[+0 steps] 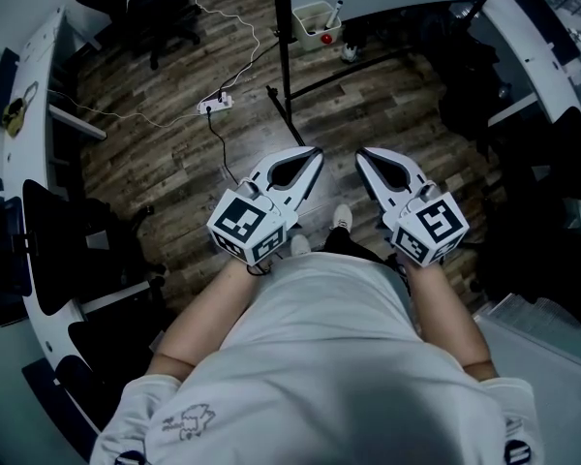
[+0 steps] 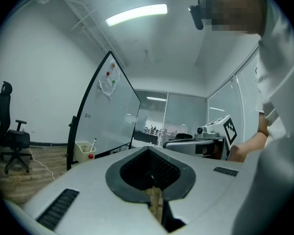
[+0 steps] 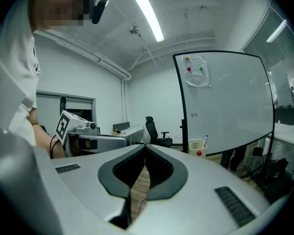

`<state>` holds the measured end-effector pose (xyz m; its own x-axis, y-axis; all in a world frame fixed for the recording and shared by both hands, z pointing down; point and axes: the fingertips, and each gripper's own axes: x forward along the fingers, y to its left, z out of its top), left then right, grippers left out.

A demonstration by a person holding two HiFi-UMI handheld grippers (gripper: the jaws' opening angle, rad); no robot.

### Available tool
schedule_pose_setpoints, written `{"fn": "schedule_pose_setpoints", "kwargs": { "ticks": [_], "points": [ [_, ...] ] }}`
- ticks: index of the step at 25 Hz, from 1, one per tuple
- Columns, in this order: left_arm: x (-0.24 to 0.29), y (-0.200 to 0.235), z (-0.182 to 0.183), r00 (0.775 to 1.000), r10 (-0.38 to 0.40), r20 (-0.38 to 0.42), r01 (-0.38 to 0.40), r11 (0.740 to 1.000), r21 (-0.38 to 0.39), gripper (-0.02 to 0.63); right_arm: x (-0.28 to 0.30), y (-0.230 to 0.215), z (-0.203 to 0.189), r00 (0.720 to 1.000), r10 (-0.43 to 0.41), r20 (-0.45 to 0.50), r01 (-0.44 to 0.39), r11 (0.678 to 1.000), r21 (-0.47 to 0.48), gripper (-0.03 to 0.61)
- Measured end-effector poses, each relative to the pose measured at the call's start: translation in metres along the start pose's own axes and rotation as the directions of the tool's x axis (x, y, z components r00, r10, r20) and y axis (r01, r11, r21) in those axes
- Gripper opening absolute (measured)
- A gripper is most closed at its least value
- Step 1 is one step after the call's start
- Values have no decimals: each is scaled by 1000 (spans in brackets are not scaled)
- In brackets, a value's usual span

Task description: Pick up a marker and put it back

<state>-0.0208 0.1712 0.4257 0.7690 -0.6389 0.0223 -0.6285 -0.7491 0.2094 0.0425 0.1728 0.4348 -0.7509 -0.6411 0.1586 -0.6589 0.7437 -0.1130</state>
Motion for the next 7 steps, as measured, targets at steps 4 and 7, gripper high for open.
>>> {"fn": "schedule_pose_setpoints", "kwargs": {
  "ticks": [4,7],
  "points": [
    [-4,-1,-3,1000,-8,1,8,1000,-4,5,-1,4,-8,1000,-2,-9,2,1000,7,11],
    [-3,-4,-5,1000,-14,0,14,1000,-6,6,-2,5,-9,1000,-1,-7,1,1000,9,12]
  ]
}}
